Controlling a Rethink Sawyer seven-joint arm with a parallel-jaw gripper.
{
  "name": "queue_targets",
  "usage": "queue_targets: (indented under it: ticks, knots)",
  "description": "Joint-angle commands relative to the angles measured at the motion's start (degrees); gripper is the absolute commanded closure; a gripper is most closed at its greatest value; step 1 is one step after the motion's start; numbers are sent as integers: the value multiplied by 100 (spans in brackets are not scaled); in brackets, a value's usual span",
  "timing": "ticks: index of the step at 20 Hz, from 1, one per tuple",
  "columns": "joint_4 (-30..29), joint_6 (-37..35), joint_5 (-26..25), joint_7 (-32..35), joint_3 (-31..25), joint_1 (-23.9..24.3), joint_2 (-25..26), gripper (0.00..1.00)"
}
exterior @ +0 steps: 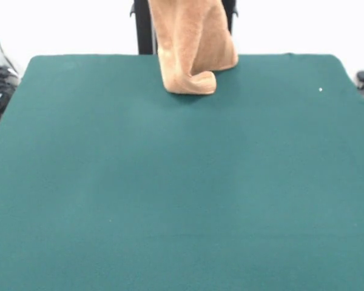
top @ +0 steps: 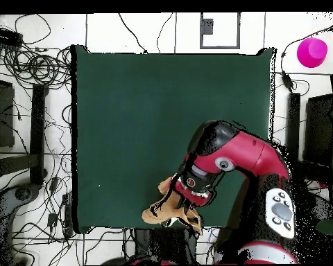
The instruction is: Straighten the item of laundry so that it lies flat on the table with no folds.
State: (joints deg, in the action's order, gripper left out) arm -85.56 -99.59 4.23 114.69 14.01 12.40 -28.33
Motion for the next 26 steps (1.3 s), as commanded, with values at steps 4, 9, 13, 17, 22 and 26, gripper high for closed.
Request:
queue_targets:
  ticks: [4, 9, 13, 17, 22, 26]
  knots:
    - [440, -181, 471, 1725, -335, -58, 787, 100]
    - [452, -1, 541, 1715, -332, -40, 942, 100]
    - [286, 311, 674, 1712, -288, -78, 911, 100]
    - [64, 998, 747, 1610, -231, -135, 809, 100]
    - [-284, 1846, 1004, 1507, -276, -226, 622, 100]
    - [-191, 1027, 1151, 1972, -186, -391, 503, 100]
